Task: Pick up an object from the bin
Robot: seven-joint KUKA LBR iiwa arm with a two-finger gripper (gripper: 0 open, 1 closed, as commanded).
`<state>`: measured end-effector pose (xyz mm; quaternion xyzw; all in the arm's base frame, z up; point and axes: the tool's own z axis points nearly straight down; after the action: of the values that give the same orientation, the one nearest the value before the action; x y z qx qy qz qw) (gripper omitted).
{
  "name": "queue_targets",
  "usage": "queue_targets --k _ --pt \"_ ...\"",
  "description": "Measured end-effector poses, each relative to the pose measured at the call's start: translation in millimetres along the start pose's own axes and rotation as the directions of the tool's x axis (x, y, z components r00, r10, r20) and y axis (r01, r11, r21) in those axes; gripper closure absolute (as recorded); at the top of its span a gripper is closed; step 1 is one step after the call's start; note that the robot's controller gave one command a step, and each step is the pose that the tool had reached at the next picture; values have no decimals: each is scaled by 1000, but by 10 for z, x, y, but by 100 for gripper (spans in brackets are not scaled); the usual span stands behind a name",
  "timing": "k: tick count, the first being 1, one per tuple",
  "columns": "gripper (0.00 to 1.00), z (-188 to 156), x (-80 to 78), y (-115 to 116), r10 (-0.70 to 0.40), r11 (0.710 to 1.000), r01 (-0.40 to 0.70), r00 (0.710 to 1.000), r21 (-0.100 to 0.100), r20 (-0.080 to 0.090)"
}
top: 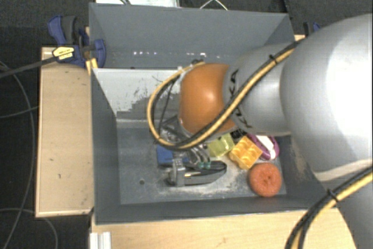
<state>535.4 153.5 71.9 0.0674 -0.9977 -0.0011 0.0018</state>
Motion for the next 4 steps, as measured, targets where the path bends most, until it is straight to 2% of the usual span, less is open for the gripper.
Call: queue_targets --k 1,2,3,4 --pt "0 -547 83 -203 304 953 -304 953 -3 12" --pt "0 -278 618 -444 -272 962 272 962 0 0" --pt "0 8 -191 -91 411 911 -411 911 -6 13" --pt "100 -32 318 -348 -376 926 376 926 4 25"
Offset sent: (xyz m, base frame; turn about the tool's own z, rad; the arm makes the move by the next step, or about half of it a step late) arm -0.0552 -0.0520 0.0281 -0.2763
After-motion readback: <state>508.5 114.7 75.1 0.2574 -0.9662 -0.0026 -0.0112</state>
